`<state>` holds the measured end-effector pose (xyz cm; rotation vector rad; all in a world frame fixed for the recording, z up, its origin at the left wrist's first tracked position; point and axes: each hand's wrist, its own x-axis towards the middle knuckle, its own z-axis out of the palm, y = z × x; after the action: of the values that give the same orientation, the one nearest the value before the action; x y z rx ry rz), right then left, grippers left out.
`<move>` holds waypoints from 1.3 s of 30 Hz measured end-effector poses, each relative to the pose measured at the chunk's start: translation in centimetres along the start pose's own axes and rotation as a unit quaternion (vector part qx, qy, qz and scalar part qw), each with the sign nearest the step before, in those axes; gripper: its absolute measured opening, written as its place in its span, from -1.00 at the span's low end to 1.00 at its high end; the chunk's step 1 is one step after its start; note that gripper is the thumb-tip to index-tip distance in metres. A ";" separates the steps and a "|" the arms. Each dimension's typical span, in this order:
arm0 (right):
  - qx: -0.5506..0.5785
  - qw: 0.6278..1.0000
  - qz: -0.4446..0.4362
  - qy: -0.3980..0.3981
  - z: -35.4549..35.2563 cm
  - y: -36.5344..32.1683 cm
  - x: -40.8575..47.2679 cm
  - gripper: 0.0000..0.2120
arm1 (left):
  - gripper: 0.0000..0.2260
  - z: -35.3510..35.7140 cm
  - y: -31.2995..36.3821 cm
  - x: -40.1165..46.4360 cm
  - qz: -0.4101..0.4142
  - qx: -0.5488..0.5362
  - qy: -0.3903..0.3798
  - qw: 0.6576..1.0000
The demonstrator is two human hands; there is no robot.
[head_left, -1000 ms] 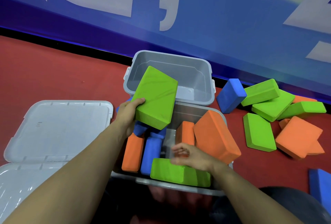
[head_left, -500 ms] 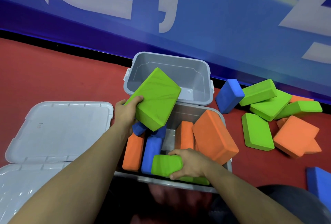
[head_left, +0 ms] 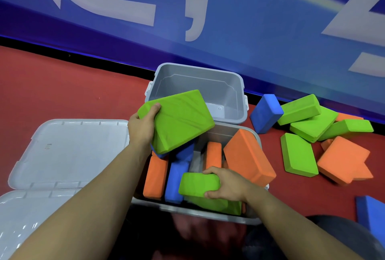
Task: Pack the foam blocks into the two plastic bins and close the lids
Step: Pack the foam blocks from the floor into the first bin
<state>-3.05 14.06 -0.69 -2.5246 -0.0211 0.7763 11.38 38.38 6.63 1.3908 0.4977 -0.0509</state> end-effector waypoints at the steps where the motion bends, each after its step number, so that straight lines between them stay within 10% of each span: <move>1: -0.014 1.000 0.001 -0.017 -0.3 -0.3 0.3 -0.31 | -0.67 -0.1 0.0 -0.1 -0.007 0.010 -0.007 1.000; 13: 0.324 0.935 0.073 0.124 -1.7 -3.6 7.3 -0.68 | -0.42 -2.4 1.2 1.8 0.043 -0.038 0.081 0.995; 22: 0.074 0.996 0.044 -0.031 1.3 -10.0 11.2 -0.26 | -0.44 -2.8 1.3 4.1 0.009 -0.085 0.109 0.990; 26: -0.049 0.978 -0.012 -0.201 1.7 -9.8 8.9 -0.43 | -0.37 -2.5 1.5 3.9 0.000 -0.082 0.110 0.991; 31: -0.195 0.974 -0.031 -0.113 1.4 -7.8 8.0 -0.56 | -0.34 -2.3 1.5 3.5 -0.015 -0.093 0.101 0.990; 39: -0.122 0.948 0.239 -0.174 1.6 -5.2 8.5 -0.30 | -0.48 -2.6 1.2 2.7 -0.022 -0.084 0.100 0.991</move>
<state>3.90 20.72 -3.86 -2.6153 0.4128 1.4880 13.46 41.74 6.52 1.2251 0.6835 0.0942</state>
